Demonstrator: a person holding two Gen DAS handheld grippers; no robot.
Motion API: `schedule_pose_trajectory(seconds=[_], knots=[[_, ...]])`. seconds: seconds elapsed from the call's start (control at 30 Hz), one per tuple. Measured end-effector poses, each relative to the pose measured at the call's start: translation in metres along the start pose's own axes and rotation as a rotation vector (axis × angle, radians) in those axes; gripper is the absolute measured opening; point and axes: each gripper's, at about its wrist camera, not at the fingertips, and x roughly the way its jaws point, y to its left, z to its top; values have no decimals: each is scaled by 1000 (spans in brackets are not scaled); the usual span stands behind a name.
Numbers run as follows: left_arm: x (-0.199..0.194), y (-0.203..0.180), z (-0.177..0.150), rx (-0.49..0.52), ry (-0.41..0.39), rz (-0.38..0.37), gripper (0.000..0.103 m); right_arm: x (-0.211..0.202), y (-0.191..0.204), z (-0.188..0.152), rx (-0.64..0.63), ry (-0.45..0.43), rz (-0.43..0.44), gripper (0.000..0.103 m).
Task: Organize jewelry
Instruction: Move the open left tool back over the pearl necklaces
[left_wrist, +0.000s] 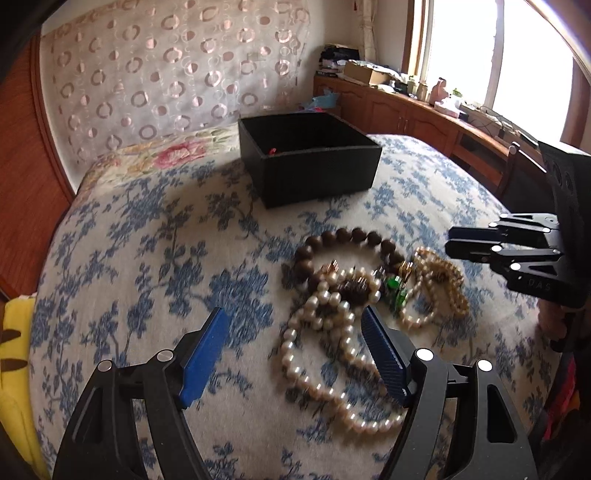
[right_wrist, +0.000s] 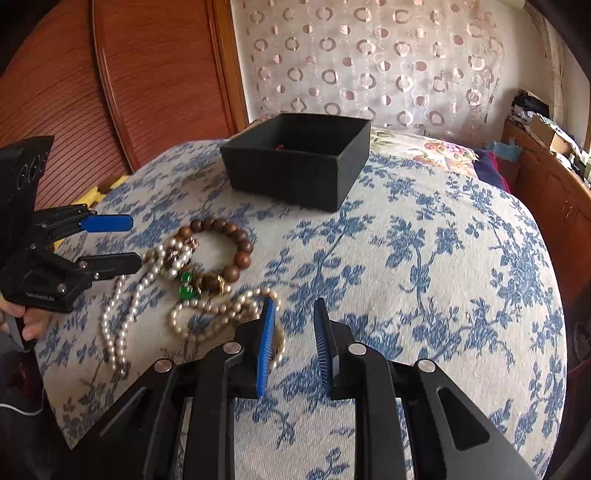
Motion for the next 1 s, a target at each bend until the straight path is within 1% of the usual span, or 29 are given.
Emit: schedule_pose_trajectory(seconds=[0.1,0.2,0.3,0.37,0.4,0.63,0.73,0.87,0.93,1.0], knots=[[2,2,-5,16,18,14,75,1,3,-4,-10,15,8,24],[6,4,-9,19,40,18,75,2,5,-5,-23,26,-1,23],[7,5,-10,9,38,6,78,5,5,-6,-35,45,-26,23],[8,6,-10,7,39,3,78,6,3,-6,-34,54,-26,23],[8,5,-9,8,38,3,78,6,2,-5,-33,57,-27,21],[10,9,-13,-15,26,-13,82,5,-6,-5,-22,63,-58,20],[10,10,-14,-21,24,-16,82,5,-7,-4,-15,62,-51,20],[10,10,-14,-22,24,-16,83,9,-3,-1,-35,66,-48,20],[10,10,-14,-22,24,-16,83,10,-1,0,-40,66,-41,23],[10,10,-14,-22,24,-16,83,11,0,1,-41,68,-24,23]])
